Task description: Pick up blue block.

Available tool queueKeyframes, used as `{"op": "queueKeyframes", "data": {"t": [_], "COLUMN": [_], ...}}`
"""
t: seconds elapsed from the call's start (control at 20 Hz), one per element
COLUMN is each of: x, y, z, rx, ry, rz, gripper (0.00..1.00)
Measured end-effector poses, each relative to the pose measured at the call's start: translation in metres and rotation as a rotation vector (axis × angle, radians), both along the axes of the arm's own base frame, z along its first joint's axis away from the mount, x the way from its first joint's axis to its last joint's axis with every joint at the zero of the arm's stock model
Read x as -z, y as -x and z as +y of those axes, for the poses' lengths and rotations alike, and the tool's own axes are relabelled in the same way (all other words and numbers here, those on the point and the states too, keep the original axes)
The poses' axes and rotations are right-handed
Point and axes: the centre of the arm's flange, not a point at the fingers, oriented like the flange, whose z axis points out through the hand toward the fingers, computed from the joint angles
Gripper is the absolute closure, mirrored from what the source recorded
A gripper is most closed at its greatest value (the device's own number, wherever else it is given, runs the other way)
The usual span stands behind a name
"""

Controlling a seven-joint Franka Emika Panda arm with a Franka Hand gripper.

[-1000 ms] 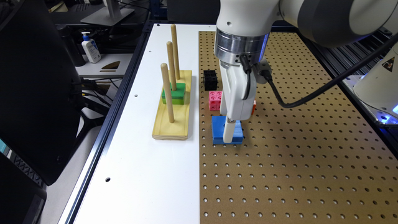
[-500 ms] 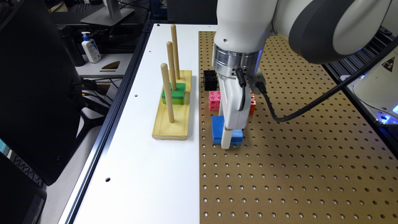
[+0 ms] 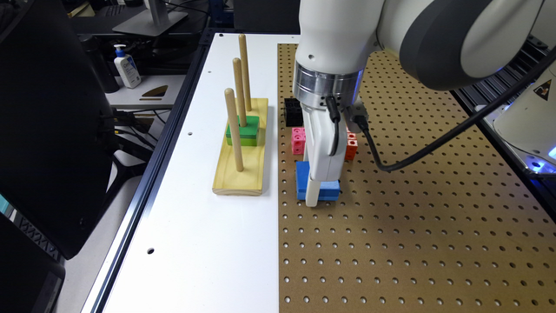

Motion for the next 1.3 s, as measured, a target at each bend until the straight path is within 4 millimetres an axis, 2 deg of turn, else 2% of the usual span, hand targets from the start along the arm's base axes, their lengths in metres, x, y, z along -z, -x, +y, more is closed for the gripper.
{"op": "queueKeyframes", "data": {"t": [0.5, 0.85, 1.15, 1.3], "x": [-0.001, -0.031, -0.037, -0.057], "y": [0.000, -0.001, -0.002, -0.002], "z": [0.000, -0.001, -0.001, -0.001], "rx": [0.000, -0.005, -0.005, -0.008], "ry": [0.000, 0.013, 0.015, 0.021], "rz": [-0.001, 0.000, -0.003, -0.009], "gripper": [1.00, 1.00, 1.00, 1.00]}}
